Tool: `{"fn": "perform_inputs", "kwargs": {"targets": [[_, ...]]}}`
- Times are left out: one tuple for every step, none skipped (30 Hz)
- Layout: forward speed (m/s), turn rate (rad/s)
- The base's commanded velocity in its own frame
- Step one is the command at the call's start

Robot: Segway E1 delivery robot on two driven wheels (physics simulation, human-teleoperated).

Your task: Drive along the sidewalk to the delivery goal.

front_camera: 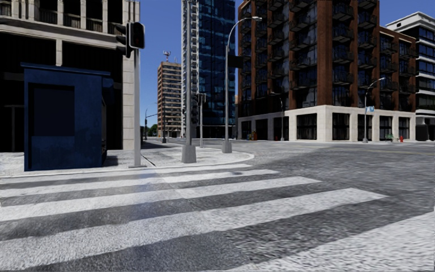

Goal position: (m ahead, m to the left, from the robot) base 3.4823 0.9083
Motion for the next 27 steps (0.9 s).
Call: {"fn": "perform_inputs", "kwargs": {"targets": [[1.57, 0.45], [1.57, 0.45], [1.56, 0.45], [1.55, 0.45], [1.52, 0.45], [1.52, 0.45], [1.46, 0.45], [1.34, 0.45], [1.16, 0.45], [1.16, 0.45], [1.11, 0.45], [1.10, 0.45], [1.10, 0.45], [1.10, 0.45], [1.10, 0.45], [1.10, 0.45], [1.10, 0.45], [1.10, 0.45], [1.09, 0.45], [1.08, 0.45], [1.08, 0.45], [1.06, 0.45], [1.06, 0.45], [1.06, 0.45], [1.06, 0.45], [1.05, 0.45], [1.05, 0.45]]}}
